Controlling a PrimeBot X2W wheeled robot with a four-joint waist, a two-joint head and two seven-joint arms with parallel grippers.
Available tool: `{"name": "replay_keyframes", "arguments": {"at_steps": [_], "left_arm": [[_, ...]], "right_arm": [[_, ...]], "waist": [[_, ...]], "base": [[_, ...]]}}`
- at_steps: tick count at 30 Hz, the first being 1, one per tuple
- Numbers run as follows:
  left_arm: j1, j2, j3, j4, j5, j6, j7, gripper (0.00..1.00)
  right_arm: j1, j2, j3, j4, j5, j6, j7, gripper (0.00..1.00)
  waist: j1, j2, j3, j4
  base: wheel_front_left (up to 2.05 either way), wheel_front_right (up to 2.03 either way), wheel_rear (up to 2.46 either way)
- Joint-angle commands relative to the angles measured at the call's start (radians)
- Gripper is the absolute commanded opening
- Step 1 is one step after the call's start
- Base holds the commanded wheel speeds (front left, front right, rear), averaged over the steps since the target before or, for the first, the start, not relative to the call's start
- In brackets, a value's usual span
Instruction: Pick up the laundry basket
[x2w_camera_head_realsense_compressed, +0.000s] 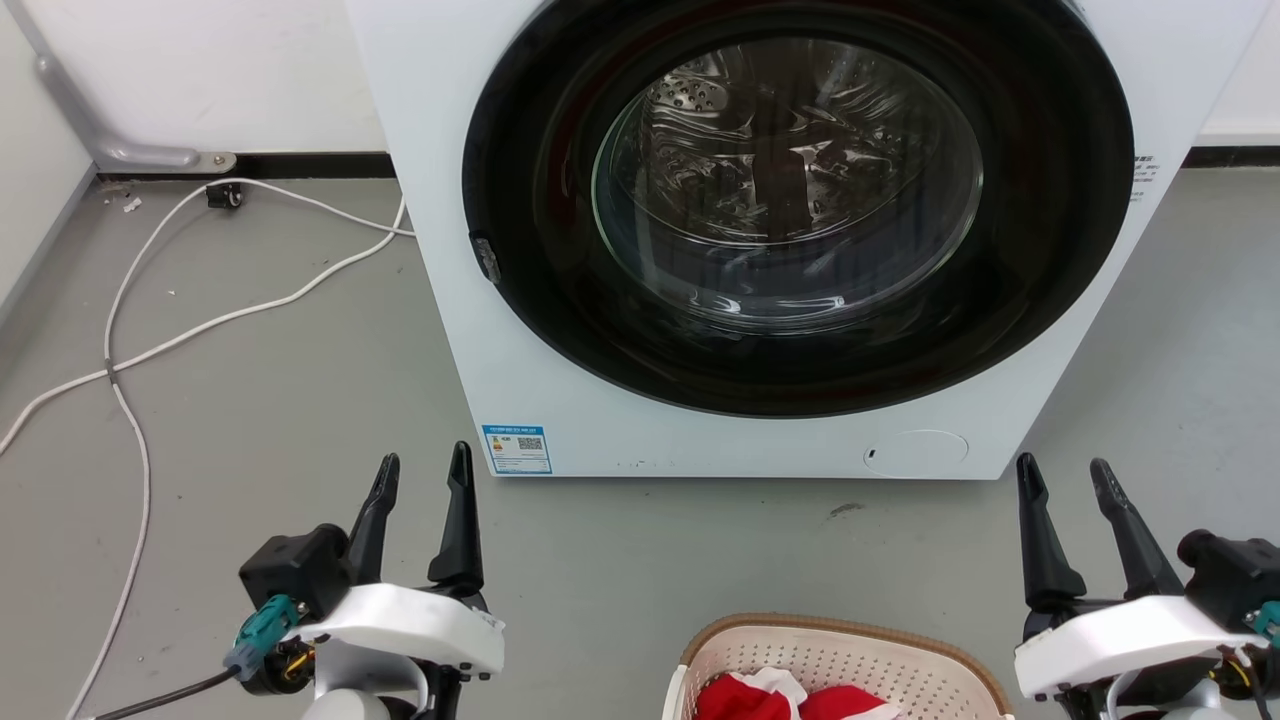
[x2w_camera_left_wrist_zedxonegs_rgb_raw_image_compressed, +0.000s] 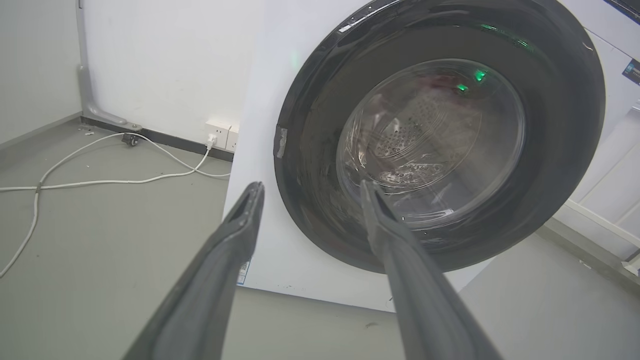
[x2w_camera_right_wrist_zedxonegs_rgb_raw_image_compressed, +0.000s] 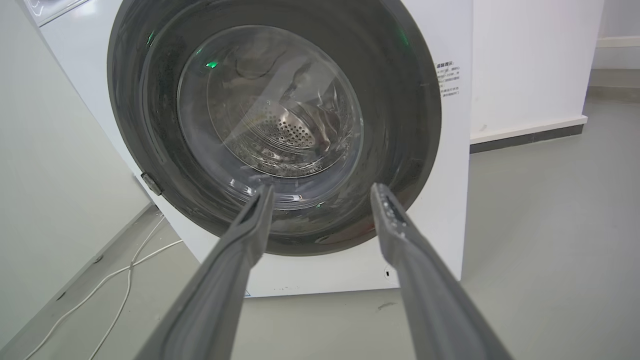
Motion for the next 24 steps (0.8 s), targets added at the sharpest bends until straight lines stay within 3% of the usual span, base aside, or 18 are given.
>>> {"name": "replay_keyframes", "arguments": {"at_steps": [1,24], "left_arm": [[-0.014,0.0,-0.002,-0.003,0.024,0.006,-0.01,1.0],[-0.008,-0.001,-0.029,0.004,0.208,0.034,-0.056,1.0]], "right_arm": [[0.0,0.004,-0.002,-0.011,-0.026,0.0,0.0,1.0],[0.021,0.006,0.0,-0.02,-0.215,0.0,0.002,1.0]], "waist": [[0.0,-0.0001,0.0,0.0],[0.0,-0.0001,0.002,0.001]], "base": [[0.0,0.0,0.0],[0.0,0.0,0.0]]}}
